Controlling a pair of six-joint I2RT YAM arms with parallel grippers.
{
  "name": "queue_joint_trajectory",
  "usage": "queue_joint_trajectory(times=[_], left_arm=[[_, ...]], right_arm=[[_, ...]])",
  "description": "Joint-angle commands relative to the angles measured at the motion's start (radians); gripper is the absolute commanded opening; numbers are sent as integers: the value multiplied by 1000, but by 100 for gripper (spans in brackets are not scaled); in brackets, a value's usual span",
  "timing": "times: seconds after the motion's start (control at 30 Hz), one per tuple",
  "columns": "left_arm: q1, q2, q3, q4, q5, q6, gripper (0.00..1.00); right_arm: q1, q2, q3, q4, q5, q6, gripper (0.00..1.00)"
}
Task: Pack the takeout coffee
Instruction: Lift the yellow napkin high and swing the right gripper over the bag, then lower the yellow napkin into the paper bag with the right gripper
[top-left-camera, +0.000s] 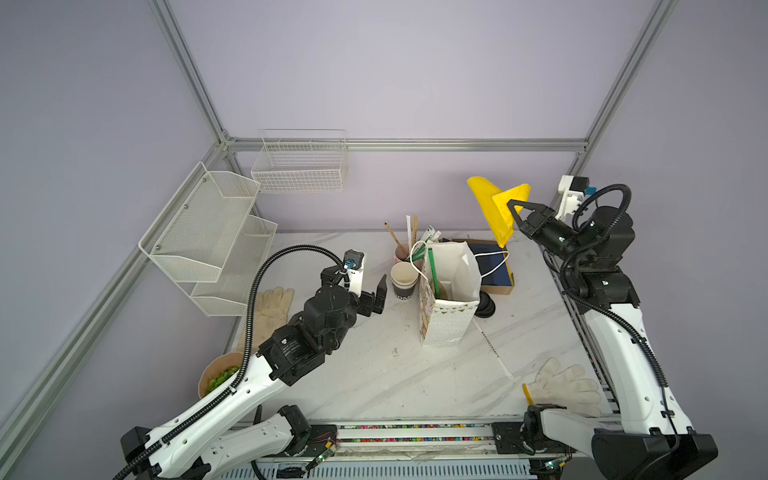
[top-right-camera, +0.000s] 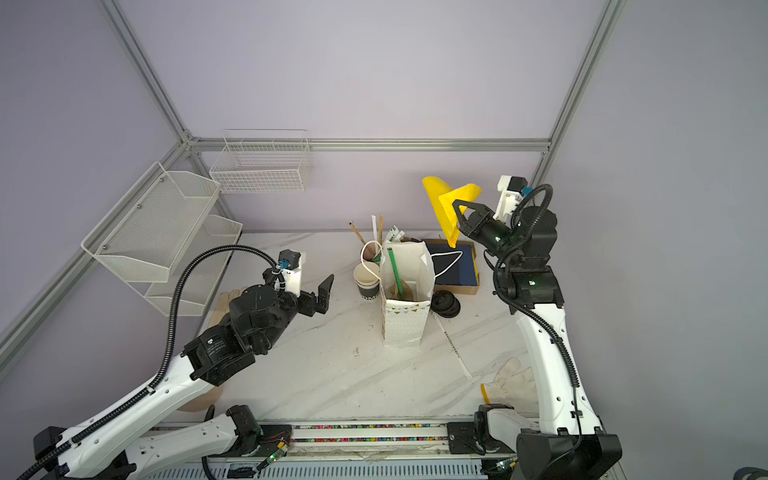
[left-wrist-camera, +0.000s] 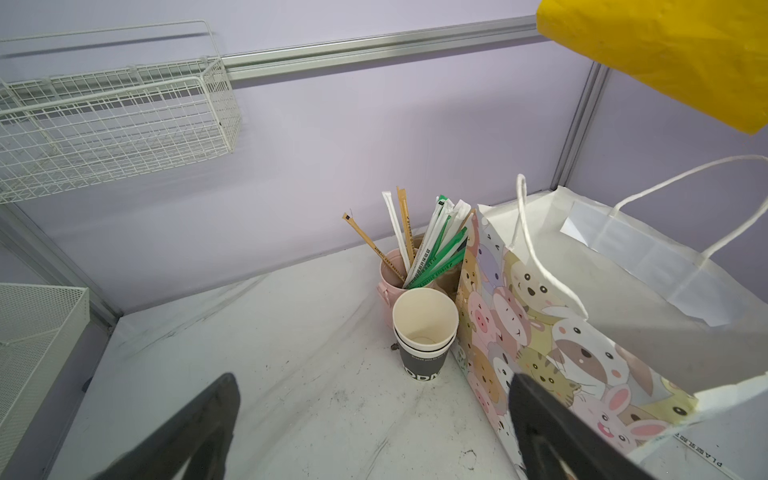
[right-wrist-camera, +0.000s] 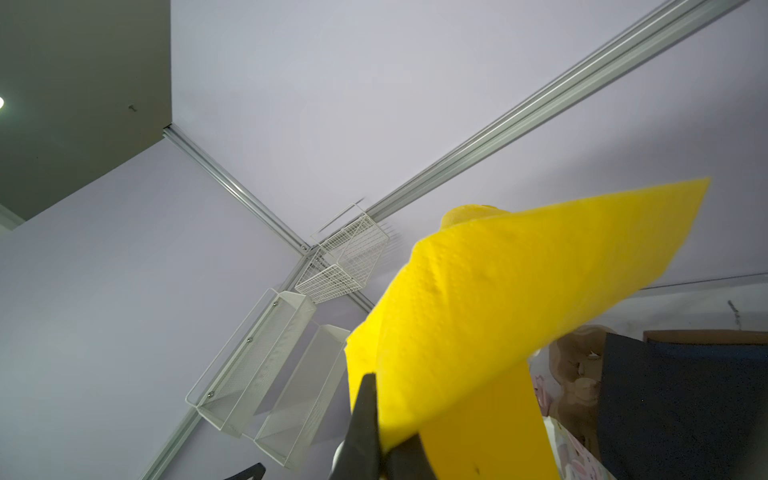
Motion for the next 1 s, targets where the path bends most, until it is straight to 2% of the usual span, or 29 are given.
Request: queue_joint_trajectory(times=[0.0,0.13,0.3,0.67,0.8,0.97], left_arm=[[4,-21,-28,34,0,-12,100],[3,-29,-31,38,-4,-13,100],[3,-32,-28,34,-10,-18,100],[3,-47,-31,37,-9,-19,100],[3,-47,-32,36,-8,-21,100],[4,-43,-31,35,-5,-23,100]], right_arm=[[15,-22,23,70,-111,31,0],[81,-33,33,-21,-81,-43,0],[285,-25,32,-222,168,-203,0],[410,-109,-149,-372,451,-208,0],[474,-100,-197,-396,526,-192,0],[583,-30,-191,-464,685,-173,0]])
